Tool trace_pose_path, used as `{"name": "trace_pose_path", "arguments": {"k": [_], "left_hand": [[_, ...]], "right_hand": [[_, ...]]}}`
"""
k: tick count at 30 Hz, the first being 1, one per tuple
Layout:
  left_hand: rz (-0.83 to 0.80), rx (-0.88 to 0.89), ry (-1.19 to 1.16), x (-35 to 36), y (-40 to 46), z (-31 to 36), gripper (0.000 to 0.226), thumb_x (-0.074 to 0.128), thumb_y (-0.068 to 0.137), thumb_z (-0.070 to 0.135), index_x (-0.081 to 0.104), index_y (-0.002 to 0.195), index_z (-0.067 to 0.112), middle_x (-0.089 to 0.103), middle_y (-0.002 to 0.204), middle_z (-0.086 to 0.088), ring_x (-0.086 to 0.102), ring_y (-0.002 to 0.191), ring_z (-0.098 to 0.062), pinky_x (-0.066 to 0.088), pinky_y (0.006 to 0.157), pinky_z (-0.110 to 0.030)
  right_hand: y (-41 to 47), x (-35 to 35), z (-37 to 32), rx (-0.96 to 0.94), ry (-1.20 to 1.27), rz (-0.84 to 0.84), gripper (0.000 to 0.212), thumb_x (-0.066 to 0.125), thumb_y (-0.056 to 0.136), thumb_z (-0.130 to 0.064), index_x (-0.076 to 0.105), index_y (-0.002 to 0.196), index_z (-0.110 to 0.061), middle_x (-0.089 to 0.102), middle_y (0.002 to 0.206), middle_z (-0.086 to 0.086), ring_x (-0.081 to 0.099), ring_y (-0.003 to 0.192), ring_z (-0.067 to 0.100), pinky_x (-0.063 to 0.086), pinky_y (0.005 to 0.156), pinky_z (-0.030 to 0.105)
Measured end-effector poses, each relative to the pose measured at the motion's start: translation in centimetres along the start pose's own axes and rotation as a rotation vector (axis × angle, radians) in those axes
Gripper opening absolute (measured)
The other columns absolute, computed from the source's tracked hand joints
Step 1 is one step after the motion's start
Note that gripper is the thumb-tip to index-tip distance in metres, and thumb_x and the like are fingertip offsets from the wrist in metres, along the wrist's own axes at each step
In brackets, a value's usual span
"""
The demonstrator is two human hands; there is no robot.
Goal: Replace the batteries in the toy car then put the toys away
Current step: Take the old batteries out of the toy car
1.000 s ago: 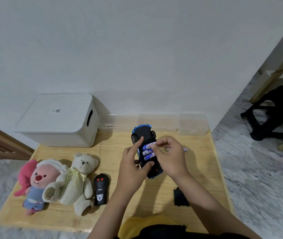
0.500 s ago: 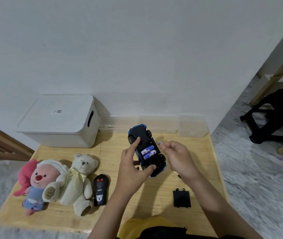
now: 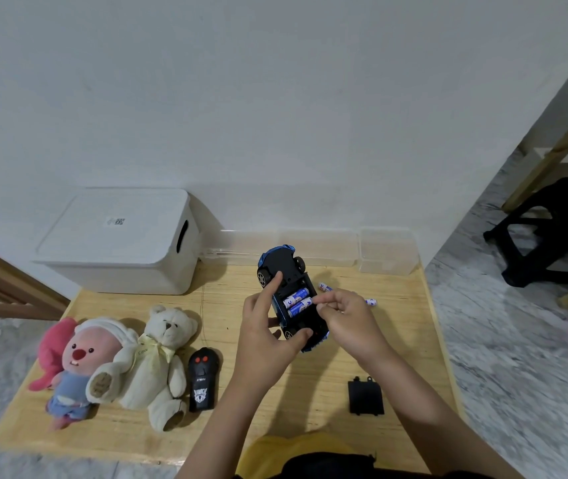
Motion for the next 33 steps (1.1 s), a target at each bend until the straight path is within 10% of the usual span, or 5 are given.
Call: {"name": "trace_pose_path", "arguments": {"k": [13,20,26,33], "left_hand": [[-0.013,-0.030,-0.017,0.0,0.1,0.0,0.095,0.080,0.066,0.005,0.035,0.138,0.047,0.043,0.118,0.014,0.051,0.102,0.011,0.053,0.082,-0.016],[-0.016,-0.043,-0.023,0.1,0.2,0.0,0.095,0.081,0.066,0.007,0.034,0.134,0.053,0.045,0.117,0.013,0.054,0.098,0.009,0.055,0.079,-0.020],[-0.064,-0.041,0.010,0.1,0.3,-0.1,0.093,0.081,0.066,0.013,0.034,0.139,0.047,0.046,0.120,0.011,0.046,0.105,0.013,0.050,0.082,-0.014],[-0.146,-0.069,0.030,-0.2,0.4,-0.2,0.091,0.079,0.065,0.020,0.032,0.132,0.060,0.044,0.116,0.020,0.052,0.095,0.006,0.052,0.081,-0.018]], "right_hand": [[0.6,-0.3,0.3,0.019,0.015,0.014,0.014,0.060,0.088,-0.012,0.063,0.077,-0.020,0.059,0.070,-0.006,0.050,0.050,-0.005,0.035,0.043,0.007],[-0.1,-0.4,-0.8,-0.112,0.016,0.108,0.018,0.075,0.077,-0.018,0.059,0.071,-0.019,0.063,0.074,-0.009,0.060,0.081,-0.005,0.043,0.070,0.021],[0.4,-1.2,-0.6,0.064,0.416,0.092,0.007,0.065,0.085,-0.011,0.060,0.081,-0.007,0.061,0.078,0.008,0.039,0.037,0.004,0.033,0.038,0.020],[0.7,-1.1,-1.0,0.247,1.005,-0.202,0.020,0.053,0.076,-0.026,0.056,0.061,-0.013,0.047,0.055,-0.002,0.032,0.036,0.007,0.029,0.035,0.018]]}}
Point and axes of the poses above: each hand's wrist, its own y-axis towards the middle knuckle, its own x-axis out of the palm, z = x × y, the point moved 4 cm from there along y, towards the middle knuckle
